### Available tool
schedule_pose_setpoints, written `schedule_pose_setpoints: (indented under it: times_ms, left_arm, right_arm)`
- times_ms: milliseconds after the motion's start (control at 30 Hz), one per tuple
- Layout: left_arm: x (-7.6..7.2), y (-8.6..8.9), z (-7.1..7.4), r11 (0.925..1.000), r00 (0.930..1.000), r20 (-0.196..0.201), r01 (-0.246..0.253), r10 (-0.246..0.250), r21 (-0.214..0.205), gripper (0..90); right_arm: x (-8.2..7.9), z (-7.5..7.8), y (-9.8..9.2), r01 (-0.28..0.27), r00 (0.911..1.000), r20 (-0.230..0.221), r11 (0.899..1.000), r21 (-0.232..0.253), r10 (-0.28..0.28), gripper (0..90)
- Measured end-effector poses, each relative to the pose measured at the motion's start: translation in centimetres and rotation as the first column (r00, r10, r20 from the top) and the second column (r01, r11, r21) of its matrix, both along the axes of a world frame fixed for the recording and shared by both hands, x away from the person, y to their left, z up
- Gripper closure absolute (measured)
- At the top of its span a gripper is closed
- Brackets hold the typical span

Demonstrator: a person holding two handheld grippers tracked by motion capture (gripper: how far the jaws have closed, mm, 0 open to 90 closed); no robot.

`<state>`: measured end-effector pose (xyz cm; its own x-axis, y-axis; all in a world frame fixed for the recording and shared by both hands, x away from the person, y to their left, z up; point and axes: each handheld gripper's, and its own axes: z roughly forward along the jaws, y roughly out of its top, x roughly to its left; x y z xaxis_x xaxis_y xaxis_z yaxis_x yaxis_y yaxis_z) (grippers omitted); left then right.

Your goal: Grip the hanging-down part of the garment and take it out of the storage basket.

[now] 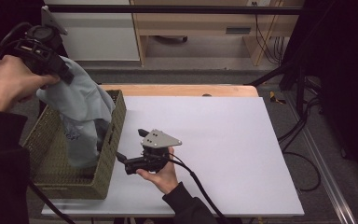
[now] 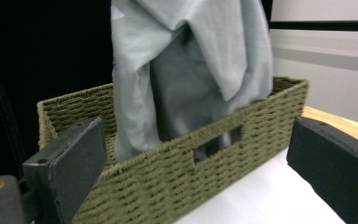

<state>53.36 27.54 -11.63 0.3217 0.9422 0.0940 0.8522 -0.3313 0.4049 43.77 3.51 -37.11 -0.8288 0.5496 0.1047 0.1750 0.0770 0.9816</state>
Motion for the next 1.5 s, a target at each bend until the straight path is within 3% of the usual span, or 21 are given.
schedule_pose_setpoints:
  times_ms: [433,733,900,933,1100,1200,1233,1267,1367,1500]
  left_arm:
    - [-0.1,0.2,0.3,1.0000,1.0000,0.002,0.003,-0.003,0.006,81.0]
    - [0.0,0.1,0.1,0.9999,1.0000,-0.003,0.005,-0.005,0.009,81.0]
    - [0.2,0.0,0.1,0.9999,1.0000,-0.003,0.006,-0.006,0.010,81.0]
    - [0.2,0.0,0.0,0.9999,1.0000,-0.004,0.005,-0.004,0.010,81.0]
    - [0.2,-0.2,0.0,0.9999,0.9999,-0.007,0.010,-0.010,0.013,81.0]
    - [0.1,0.0,0.0,0.9999,1.0000,-0.001,0.008,-0.008,0.012,81.0]
    - [0.1,0.1,0.0,0.9999,1.0000,-0.003,0.007,-0.007,0.010,81.0]
    - [0.0,0.2,0.0,0.9999,1.0000,-0.003,0.008,-0.008,0.009,81.0]
    - [0.0,0.4,-0.1,1.0000,1.0000,0.000,0.004,-0.004,0.004,81.0]
    - [0.0,0.6,-0.1,1.0000,1.0000,-0.001,0.004,-0.004,0.003,81.0]
  right_arm:
    - [0.8,-0.1,6.9,-0.067,0.9978,-0.004,0.998,-0.019,0.066,7.9]
    - [1.6,-0.6,9.5,-0.043,0.9984,-0.037,0.999,-0.031,0.042,12.5]
    - [2.0,-0.8,10.5,-0.034,0.9992,-0.021,0.999,-0.038,0.033,14.2]
    - [2.0,-0.8,10.7,-0.031,0.9989,-0.037,0.999,-0.041,0.029,15.1]
    - [2.2,-1.1,11.9,-0.029,0.9996,-0.010,0.998,-0.060,0.028,21.4]
    - [2.1,-1.1,12.5,-0.017,0.9997,-0.020,0.998,-0.066,0.016,35.3]
    - [2.2,-1.1,12.7,-0.017,0.9994,-0.032,0.997,-0.079,0.015,42.4]
    - [2.3,-1.2,12.8,-0.005,0.9994,-0.035,0.995,-0.100,0.002,55.9]
    - [2.5,-1.2,12.7,-0.021,0.9982,-0.058,0.995,-0.098,0.015,78.3]
    - [2.9,-1.0,11.9,-0.055,0.9961,-0.073,0.994,-0.090,0.049,87.8]
